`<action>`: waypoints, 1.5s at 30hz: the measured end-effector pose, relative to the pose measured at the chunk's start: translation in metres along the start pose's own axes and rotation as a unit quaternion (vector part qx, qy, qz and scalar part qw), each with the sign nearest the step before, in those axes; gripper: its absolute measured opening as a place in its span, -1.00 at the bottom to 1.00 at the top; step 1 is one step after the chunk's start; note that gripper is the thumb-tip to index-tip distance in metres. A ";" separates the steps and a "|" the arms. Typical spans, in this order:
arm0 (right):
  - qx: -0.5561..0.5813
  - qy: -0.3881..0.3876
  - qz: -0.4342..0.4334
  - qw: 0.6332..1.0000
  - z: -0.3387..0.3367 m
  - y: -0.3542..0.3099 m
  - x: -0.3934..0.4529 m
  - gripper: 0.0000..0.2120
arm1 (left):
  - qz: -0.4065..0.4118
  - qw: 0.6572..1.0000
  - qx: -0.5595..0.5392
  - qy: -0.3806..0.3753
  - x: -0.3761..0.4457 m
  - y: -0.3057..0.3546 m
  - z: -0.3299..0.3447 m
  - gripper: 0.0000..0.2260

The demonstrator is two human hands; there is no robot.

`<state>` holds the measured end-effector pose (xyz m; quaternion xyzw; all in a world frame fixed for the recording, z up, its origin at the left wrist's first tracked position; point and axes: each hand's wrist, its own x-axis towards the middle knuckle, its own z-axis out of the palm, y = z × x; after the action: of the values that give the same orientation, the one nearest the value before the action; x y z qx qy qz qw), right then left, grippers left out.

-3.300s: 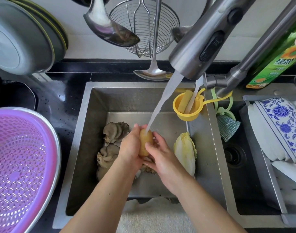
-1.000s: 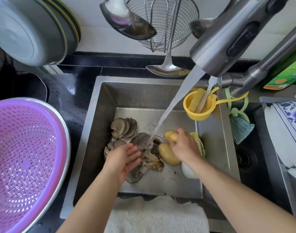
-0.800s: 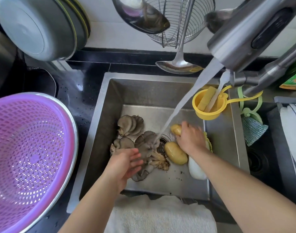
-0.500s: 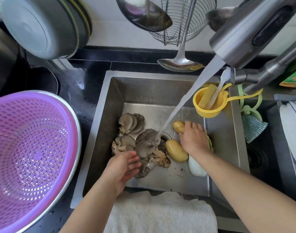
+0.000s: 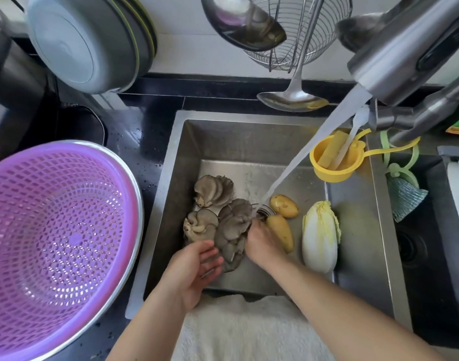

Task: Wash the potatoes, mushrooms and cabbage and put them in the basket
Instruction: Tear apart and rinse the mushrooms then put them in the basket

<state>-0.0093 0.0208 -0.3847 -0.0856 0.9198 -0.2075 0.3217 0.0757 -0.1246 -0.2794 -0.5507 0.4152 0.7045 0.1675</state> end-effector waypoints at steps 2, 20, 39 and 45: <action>0.003 -0.012 0.022 1.000 -0.001 -0.002 0.003 -0.60 | 0.001 1.000 -0.012 -0.004 -0.001 0.001 -0.003 -0.80; 0.169 0.062 0.129 0.975 -0.025 -0.001 -0.012 -0.79 | -0.014 0.988 0.119 -0.094 -0.016 0.003 0.011 -0.79; 0.482 0.068 0.132 0.864 -0.070 -0.027 -0.044 -0.58 | -0.009 0.981 -0.111 -0.158 0.026 0.001 0.076 -0.60; 0.583 0.009 0.089 0.807 -0.105 -0.033 -0.064 -0.73 | 0.078 0.979 -0.067 -0.179 0.007 0.027 0.077 -0.68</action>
<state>-0.0250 0.0439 -0.2603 0.2026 0.6321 -0.6762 0.3196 0.0058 -0.0833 -0.2712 -0.3918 0.3725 0.8285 0.1460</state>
